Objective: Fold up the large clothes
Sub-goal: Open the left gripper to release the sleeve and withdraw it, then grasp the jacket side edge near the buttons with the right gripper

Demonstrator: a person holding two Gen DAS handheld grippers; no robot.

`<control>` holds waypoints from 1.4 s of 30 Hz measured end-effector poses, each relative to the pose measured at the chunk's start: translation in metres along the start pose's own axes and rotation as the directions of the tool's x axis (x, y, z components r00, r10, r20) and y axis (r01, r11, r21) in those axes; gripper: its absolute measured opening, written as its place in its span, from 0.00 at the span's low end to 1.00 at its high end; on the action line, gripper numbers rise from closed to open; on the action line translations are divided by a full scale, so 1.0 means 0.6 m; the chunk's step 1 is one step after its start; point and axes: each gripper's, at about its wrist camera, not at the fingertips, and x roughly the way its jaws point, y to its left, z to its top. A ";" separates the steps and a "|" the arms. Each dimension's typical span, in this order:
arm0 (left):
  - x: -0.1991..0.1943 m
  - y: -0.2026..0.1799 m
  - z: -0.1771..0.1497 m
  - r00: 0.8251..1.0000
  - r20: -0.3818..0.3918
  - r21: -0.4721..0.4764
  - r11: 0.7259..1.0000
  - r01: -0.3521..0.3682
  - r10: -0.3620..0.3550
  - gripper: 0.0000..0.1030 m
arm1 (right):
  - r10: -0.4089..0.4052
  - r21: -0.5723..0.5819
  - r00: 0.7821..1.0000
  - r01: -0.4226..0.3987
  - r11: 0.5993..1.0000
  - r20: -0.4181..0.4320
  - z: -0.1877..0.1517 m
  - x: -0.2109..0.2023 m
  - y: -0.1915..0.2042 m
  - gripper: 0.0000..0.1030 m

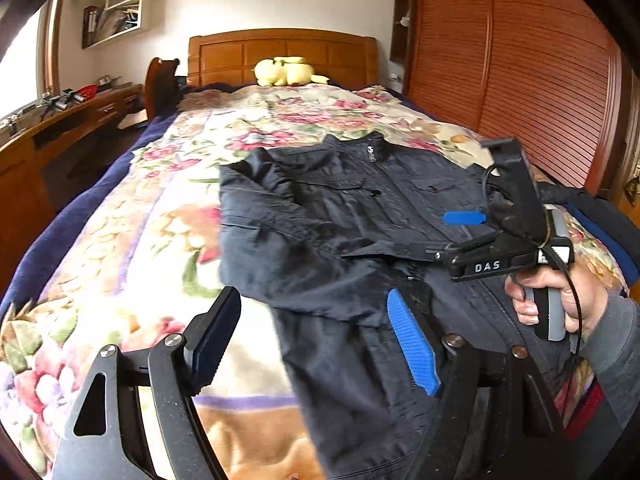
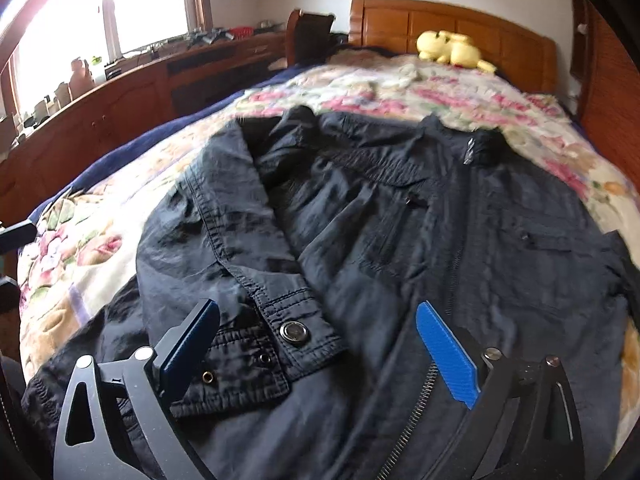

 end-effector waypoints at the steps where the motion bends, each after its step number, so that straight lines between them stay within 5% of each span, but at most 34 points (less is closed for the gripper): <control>1: 0.000 0.003 0.000 1.000 0.001 -0.002 1.000 -0.005 0.005 0.74 | 0.004 -0.006 1.000 -0.004 1.000 -0.016 -0.001 0.011 -0.002 0.93; 8: 0.007 0.017 0.000 1.000 -0.004 -0.030 0.999 -0.015 0.015 0.75 | 0.064 -0.036 0.993 -0.068 0.997 -0.102 -0.015 0.071 -0.010 0.71; 16: 0.016 0.016 0.001 1.000 -0.007 -0.033 0.999 -0.026 0.025 0.75 | 0.097 -0.089 0.992 -0.104 0.991 -0.086 -0.028 0.058 -0.007 0.05; 32: 0.024 -0.004 0.019 1.000 0.016 -0.036 0.999 -0.012 0.013 0.75 | 0.062 -0.024 0.973 -0.058 0.998 0.220 -0.036 -0.135 -0.081 0.03; 42: 0.041 -0.057 0.039 1.000 0.024 -0.003 1.000 0.021 -0.021 0.75 | -0.061 0.059 0.971 0.048 0.997 0.230 -0.104 -0.192 -0.153 0.03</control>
